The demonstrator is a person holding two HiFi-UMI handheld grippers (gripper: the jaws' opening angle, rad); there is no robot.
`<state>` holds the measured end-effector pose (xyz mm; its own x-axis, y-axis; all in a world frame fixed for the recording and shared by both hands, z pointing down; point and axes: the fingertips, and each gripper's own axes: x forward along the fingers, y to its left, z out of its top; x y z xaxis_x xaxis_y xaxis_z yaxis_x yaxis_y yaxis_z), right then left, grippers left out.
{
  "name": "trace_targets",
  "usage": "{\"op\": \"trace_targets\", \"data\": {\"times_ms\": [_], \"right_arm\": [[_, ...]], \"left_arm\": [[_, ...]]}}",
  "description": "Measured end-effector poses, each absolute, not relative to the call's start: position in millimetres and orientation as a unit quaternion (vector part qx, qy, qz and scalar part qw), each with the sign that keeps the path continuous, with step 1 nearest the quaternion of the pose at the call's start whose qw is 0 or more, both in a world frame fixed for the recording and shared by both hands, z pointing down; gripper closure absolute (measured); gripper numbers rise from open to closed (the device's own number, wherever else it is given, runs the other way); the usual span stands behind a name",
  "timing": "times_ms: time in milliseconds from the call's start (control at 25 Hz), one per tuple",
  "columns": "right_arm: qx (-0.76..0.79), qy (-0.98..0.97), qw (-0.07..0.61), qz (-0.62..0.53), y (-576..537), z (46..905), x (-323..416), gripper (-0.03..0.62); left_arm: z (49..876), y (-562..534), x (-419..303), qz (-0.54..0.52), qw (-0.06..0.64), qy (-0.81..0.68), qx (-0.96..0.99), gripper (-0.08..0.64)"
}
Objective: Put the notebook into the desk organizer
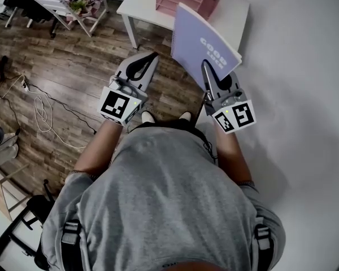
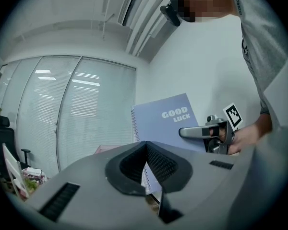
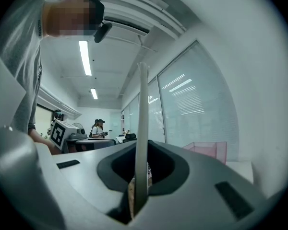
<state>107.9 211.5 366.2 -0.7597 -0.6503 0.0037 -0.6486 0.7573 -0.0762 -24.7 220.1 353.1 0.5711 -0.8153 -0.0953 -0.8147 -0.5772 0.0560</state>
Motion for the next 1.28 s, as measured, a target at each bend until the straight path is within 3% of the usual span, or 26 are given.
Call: {"op": "trace_targets", "data": {"times_ms": [400, 1280], "right_arm": [[-0.357, 0.934, 0.0, -0.028, 198.0, 367.2, 104.1, 0.555], [-0.339, 0.94, 0.024, -0.029, 19.8, 345.1, 152.6, 0.555]], "left_arm": [[361.6, 206.0, -37.2, -0.056, 0.014, -0.458, 0.887, 0.541], [337.2, 35.4, 8.8, -0.036, -0.008, -0.477, 0.878, 0.541]]}}
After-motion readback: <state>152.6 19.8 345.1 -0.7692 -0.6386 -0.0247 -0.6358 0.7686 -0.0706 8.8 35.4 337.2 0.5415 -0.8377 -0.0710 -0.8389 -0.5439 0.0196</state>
